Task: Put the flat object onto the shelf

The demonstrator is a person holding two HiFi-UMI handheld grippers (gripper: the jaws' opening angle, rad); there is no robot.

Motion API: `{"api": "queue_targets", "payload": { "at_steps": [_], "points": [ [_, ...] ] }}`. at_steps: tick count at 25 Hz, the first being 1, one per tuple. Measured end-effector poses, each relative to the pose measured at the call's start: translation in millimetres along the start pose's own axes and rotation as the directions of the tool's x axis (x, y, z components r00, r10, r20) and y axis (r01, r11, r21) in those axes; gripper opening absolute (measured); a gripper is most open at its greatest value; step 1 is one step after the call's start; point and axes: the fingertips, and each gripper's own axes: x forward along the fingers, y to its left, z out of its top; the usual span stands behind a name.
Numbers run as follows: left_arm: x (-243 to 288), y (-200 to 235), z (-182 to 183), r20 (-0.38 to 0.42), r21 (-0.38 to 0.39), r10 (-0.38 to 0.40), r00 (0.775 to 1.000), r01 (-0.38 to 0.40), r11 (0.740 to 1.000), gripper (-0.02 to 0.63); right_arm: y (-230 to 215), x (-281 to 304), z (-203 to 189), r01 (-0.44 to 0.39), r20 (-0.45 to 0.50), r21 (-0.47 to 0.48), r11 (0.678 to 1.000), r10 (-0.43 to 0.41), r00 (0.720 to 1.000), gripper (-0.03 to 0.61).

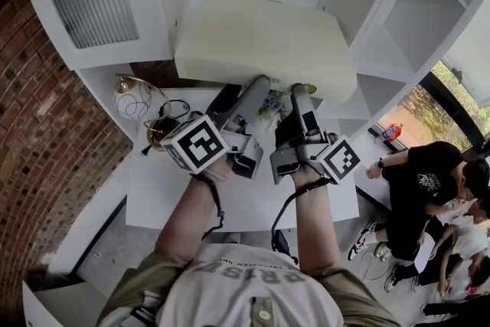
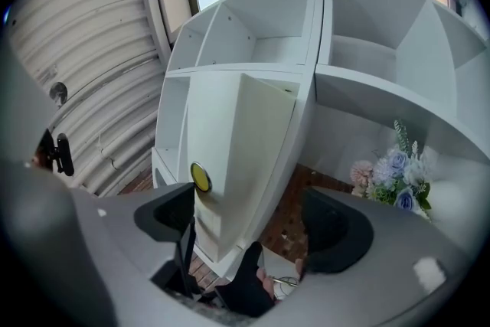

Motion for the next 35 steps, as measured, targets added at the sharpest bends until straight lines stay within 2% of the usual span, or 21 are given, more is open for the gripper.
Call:
{"api": "queue_targets", "payload": {
  "at_steps": [6, 23, 27, 35],
  "points": [
    [0, 20, -9, -0.021, -0.024, 0.038, 0.999, -0.038, 0.999, 0.453, -7, 6, 6, 0.014, 0.011, -0.020, 1.000, -0.014, 1.000, 0.437],
    [24, 36, 4, -0.029, -0.014, 0.053, 0.998, -0.054, 0.998, 0.449, -27, 34, 16, 0.043, 0.019, -0.028, 0.999, -0.043, 0.999, 0.443],
    [29, 39, 7, -0.027, -0.008, 0.054, 0.998, -0.054, 0.998, 0.424, -34, 40, 19, 0.063, 0.017, -0.031, 0.998, -0.063, 0.998, 0.446],
    [39, 51, 8, -0.040, -0.017, 0.069, 0.997, -0.070, 0.997, 0.422, -45, 49, 24, 0.091, 0.019, -0.014, 0.996, -0.091, 0.996, 0.446]
  ]
}}
